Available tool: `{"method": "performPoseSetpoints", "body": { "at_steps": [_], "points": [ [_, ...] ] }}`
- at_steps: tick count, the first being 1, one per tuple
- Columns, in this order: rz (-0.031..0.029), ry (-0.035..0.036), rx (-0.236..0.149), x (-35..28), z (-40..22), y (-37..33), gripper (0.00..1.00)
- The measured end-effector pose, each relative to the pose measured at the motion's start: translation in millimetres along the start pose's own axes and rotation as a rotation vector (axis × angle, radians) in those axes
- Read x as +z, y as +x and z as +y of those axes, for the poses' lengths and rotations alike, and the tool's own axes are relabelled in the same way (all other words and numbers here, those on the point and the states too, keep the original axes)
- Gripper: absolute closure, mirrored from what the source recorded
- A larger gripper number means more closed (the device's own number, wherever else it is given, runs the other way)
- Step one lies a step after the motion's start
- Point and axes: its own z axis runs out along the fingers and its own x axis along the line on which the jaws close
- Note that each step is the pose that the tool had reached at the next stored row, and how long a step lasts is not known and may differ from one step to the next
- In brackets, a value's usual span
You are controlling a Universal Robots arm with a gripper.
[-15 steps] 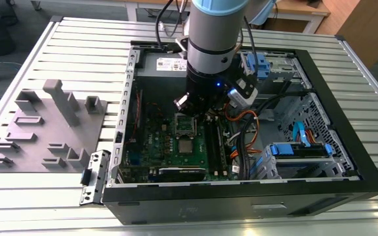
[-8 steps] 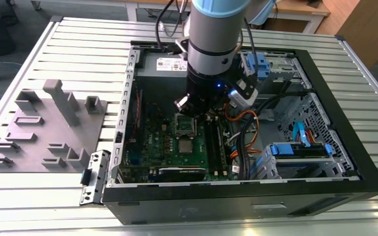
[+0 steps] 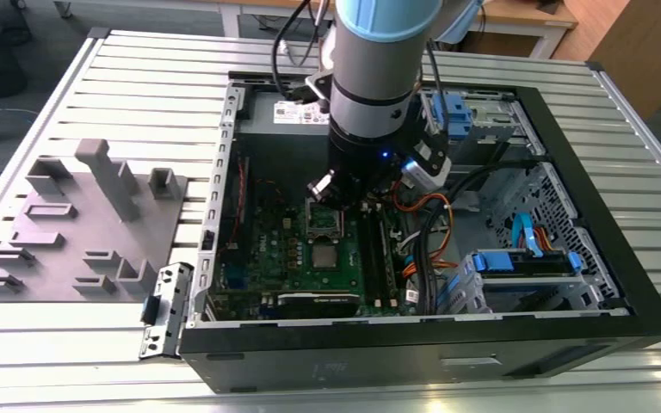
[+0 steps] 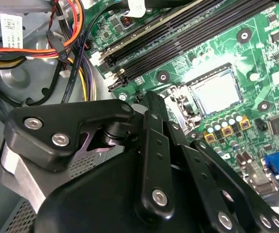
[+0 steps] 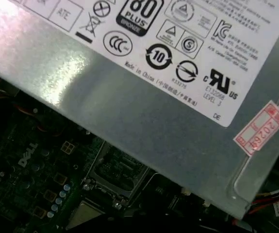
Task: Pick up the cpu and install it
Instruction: 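Close the cpu cover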
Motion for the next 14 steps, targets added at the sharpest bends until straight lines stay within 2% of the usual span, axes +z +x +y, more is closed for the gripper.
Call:
{"method": "performPoseSetpoints", "body": {
  "at_steps": [7,14],
  "points": [
    [0.0004,-0.0010,-0.024,6.0,0.5,-2.3,0.89],
    [0.0004,-0.0010,-0.027,9.7,3.0,-4.1,0.89]
  ]
}}
